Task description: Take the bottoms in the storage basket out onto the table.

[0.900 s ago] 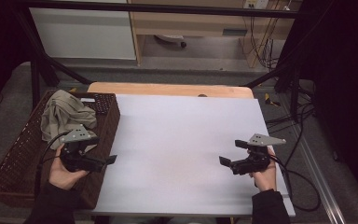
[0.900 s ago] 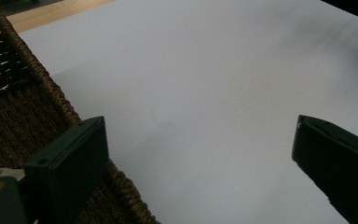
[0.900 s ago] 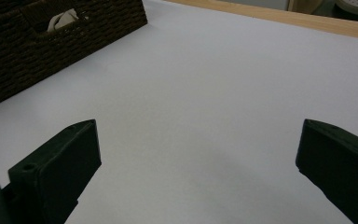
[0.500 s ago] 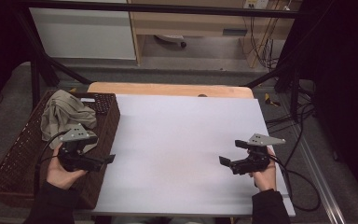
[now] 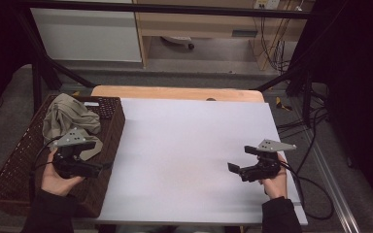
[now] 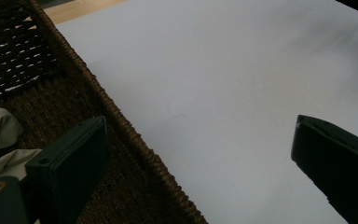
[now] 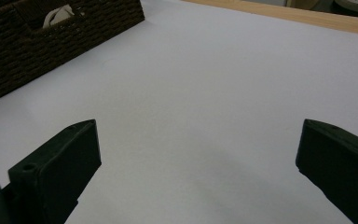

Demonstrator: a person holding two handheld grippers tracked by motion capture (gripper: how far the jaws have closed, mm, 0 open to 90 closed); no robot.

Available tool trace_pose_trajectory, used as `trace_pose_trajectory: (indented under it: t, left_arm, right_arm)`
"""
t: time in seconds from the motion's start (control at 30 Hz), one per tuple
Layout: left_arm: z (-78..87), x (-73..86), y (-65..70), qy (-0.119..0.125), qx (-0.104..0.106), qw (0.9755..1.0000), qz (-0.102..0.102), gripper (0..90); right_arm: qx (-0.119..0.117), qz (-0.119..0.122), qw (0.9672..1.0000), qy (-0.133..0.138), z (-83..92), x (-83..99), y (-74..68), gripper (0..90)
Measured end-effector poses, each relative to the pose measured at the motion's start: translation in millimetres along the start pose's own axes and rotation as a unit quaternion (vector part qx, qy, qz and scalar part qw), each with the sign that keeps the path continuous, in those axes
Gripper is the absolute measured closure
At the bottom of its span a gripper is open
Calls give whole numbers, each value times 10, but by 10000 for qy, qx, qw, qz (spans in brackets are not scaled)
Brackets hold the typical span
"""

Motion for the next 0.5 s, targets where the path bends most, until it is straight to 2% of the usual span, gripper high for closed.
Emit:
trace_pose_trajectory:
  t: [0.5]
  left_arm:
    - [124,7,-138,-49,-270,9995,141,35]
  right_arm:
    - [-20,14,10000,-16,-9,7,-2,4]
Point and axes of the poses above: each handheld gripper's, and its own axes: z roughly backward along the jaws, x roughly out of its underside, y roughly to its right, the point moved 3 cm from there along -z, roughly forward along the jaws, and after that the axes turned 6 degrees about y, right-handed, at the moved point
